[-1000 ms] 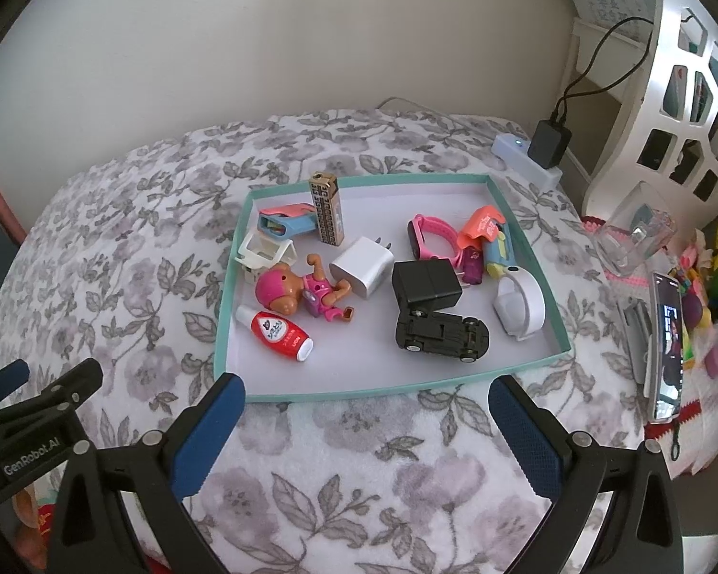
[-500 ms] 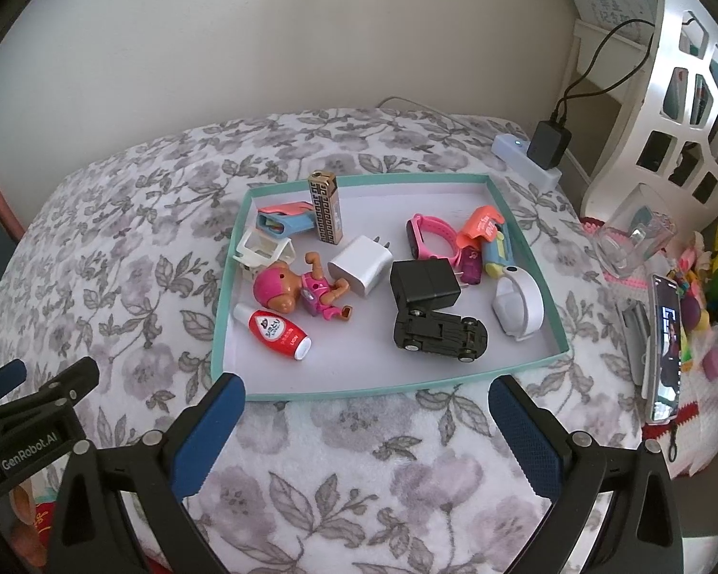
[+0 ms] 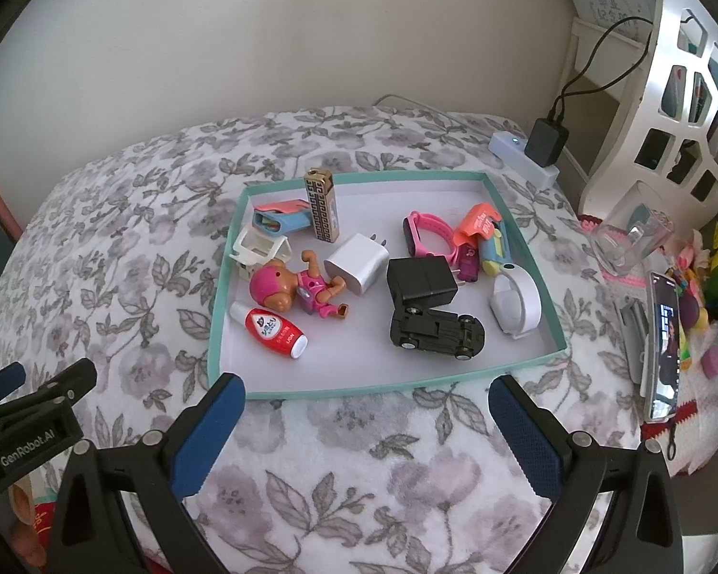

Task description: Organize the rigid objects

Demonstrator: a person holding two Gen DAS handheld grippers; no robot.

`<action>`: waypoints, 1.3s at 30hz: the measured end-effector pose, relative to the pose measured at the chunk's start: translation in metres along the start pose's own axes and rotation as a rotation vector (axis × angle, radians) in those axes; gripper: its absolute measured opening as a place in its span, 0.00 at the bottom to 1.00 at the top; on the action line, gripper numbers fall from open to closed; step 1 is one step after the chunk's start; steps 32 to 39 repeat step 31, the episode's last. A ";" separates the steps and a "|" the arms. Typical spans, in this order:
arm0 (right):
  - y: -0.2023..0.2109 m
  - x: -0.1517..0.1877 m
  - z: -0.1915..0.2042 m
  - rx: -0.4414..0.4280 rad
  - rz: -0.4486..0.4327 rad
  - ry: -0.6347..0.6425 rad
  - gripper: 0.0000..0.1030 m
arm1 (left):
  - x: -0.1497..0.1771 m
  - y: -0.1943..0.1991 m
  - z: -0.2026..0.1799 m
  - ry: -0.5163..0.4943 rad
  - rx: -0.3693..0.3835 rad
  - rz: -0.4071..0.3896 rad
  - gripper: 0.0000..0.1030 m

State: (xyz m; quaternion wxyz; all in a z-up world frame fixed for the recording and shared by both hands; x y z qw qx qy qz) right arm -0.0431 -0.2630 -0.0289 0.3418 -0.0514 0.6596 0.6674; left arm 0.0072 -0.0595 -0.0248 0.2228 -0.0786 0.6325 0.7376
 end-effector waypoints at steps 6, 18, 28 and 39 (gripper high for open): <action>0.000 0.001 -0.001 0.003 0.001 0.000 1.00 | 0.000 -0.001 0.001 0.006 0.000 0.003 0.96; -0.002 0.001 -0.001 0.010 0.010 -0.002 1.00 | 0.001 -0.001 0.002 0.012 -0.001 0.013 0.96; -0.003 0.001 -0.002 0.010 0.011 0.000 1.00 | 0.001 0.000 0.000 0.008 -0.006 0.007 0.96; -0.003 0.001 -0.002 0.010 0.011 0.000 1.00 | 0.000 0.001 0.000 0.012 0.011 -0.001 0.96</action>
Point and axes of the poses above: each gripper's, at about its wrist camera, not at the fingertips, and y roughly against the way its jaws point, z to its left, x to its underside, the point moved 5 cm from there along -y, roughly the way its jaws point, and after that the axes turned 12 degrees about -y, right-handed, at the moved point
